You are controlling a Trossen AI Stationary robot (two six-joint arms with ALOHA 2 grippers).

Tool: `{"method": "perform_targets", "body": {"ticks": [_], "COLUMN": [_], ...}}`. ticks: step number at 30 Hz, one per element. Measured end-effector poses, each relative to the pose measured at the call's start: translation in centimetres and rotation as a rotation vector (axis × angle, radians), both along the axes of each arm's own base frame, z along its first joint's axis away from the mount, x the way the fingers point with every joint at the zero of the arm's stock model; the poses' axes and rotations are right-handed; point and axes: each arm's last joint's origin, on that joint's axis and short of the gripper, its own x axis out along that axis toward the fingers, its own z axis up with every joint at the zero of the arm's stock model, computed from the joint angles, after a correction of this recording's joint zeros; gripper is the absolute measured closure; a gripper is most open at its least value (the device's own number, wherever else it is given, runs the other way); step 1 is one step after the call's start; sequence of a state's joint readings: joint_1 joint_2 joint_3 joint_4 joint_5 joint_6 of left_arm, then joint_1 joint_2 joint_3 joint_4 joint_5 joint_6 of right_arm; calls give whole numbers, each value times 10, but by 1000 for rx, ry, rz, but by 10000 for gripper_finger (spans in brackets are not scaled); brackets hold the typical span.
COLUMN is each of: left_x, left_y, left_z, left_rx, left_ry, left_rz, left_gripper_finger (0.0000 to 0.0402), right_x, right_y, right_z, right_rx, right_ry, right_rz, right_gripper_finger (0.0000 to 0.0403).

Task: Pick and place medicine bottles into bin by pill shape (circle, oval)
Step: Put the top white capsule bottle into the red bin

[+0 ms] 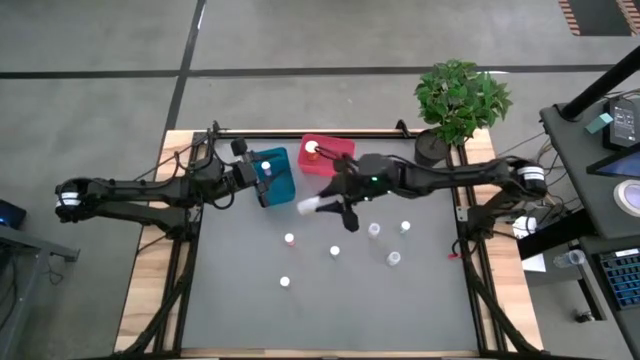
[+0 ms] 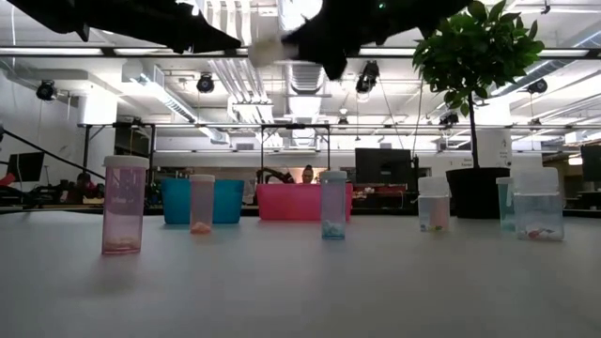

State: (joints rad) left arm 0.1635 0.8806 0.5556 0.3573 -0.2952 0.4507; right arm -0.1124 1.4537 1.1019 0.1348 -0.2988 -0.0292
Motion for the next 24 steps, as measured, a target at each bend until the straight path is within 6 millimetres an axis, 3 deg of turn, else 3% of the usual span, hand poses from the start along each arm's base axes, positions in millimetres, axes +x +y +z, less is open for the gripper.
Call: {"method": "perform_targets", "body": {"ticks": [9, 16, 24], "left_x": [0, 0, 0], "left_y": [0, 0, 0], "left_z": [0, 0, 0], "left_rx": [0, -1, -1], "left_ry": [-1, -1, -1], "left_rz": [-5, -6, -6], "left_gripper_finger": [226, 226, 226], "right_x": [-11, -9, -9], "right_y": [8, 12, 24], "right_z": [20, 39, 71], "right_rx": [153, 184, 168], "right_ry": [-325, -373, -444], "right_rz": [212, 252, 491], "right_gripper_finger": [266, 266, 266]}}
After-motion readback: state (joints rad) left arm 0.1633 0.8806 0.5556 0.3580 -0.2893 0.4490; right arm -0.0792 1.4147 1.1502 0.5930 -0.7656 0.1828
